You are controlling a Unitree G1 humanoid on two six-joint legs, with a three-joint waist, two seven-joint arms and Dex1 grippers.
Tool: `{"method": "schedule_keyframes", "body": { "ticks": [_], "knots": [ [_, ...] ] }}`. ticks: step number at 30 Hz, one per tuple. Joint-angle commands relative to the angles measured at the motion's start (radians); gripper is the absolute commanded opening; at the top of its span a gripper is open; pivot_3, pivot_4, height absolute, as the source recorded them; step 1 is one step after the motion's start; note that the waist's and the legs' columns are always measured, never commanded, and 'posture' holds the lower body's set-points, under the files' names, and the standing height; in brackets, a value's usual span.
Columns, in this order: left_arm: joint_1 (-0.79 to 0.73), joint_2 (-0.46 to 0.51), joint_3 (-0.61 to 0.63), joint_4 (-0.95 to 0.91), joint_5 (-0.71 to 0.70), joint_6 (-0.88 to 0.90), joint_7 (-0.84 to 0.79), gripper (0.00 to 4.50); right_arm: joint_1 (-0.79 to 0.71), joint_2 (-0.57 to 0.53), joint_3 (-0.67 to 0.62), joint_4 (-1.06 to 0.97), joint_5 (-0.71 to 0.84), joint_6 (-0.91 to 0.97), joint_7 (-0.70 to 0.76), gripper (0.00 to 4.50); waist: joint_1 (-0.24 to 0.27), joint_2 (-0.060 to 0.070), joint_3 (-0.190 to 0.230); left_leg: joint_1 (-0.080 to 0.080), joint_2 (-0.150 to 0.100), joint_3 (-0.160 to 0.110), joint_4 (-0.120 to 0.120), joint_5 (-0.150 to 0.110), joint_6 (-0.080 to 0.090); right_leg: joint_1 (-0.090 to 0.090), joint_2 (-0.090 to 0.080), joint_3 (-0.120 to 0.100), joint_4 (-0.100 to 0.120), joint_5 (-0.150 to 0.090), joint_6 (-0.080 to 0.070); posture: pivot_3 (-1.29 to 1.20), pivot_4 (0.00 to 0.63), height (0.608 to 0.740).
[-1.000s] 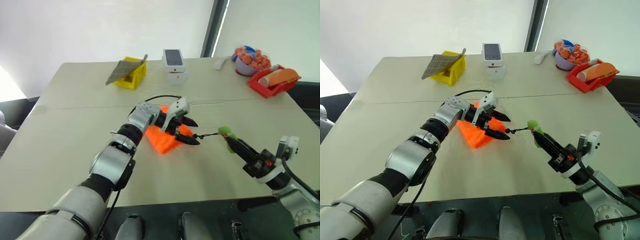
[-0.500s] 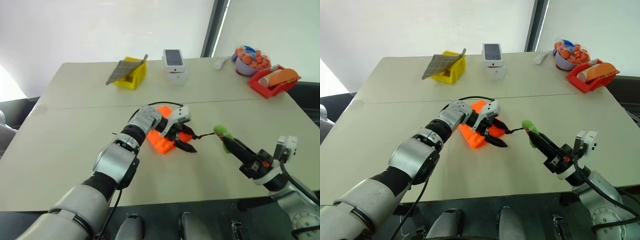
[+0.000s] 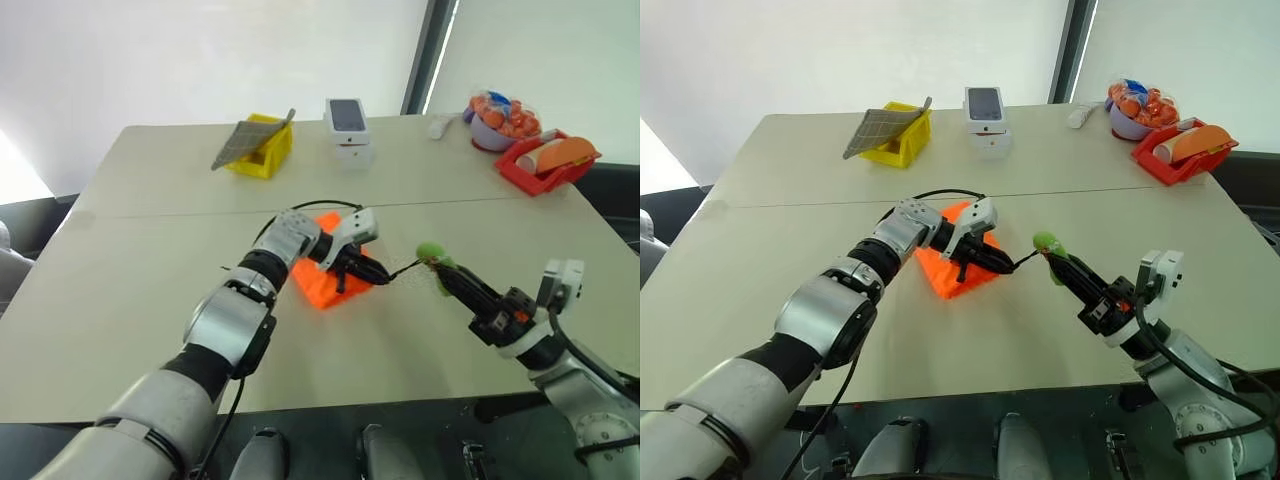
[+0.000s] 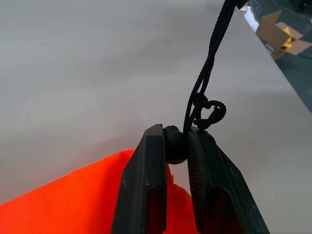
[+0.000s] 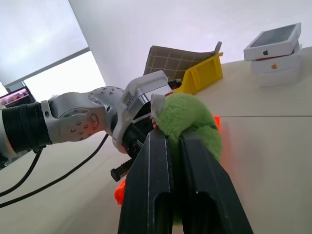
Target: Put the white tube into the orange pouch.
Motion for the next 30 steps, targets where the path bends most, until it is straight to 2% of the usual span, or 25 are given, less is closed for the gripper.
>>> {"method": "schedule_keyframes", "body": {
  "ticks": [1, 14, 30],
  "knots": [
    [0.020, 0.036, -0.003, -0.046, 0.015, -0.059, -0.013, 0.12, -0.031, -0.003, -0.014, -0.033, 0.027, -0.009, -0.020, 0.00, -0.001, 0.000, 0.000, 0.000, 0.000, 0.000, 0.000, 0.000, 0.000, 0.000, 0.000, 0.000, 0.000, 0.000, 0.000, 0.00, 0.150, 0.740],
    [0.207, 0.142, -0.037, -0.258, 0.025, -0.113, -0.049, 0.12, -0.094, 0.024, -0.022, 0.058, -0.061, -0.053, -0.080, 0.00, 0.000, 0.001, -0.001, 0.000, 0.000, 0.000, 0.000, 0.000, 0.000, 0.000, 0.000, 0.000, 0.001, 0.001, -0.001, 0.00, 0.150, 0.740],
    [0.445, 0.291, -0.070, -0.667, -0.009, 0.038, -0.040, 0.12, -0.172, 0.060, -0.037, 0.225, -0.295, -0.153, -0.167, 0.00, -0.002, 0.003, -0.002, 0.002, 0.000, 0.000, 0.000, 0.000, 0.000, 0.000, 0.000, 0.001, 0.002, 0.002, -0.003, 0.00, 0.150, 0.740]
  ]
}}
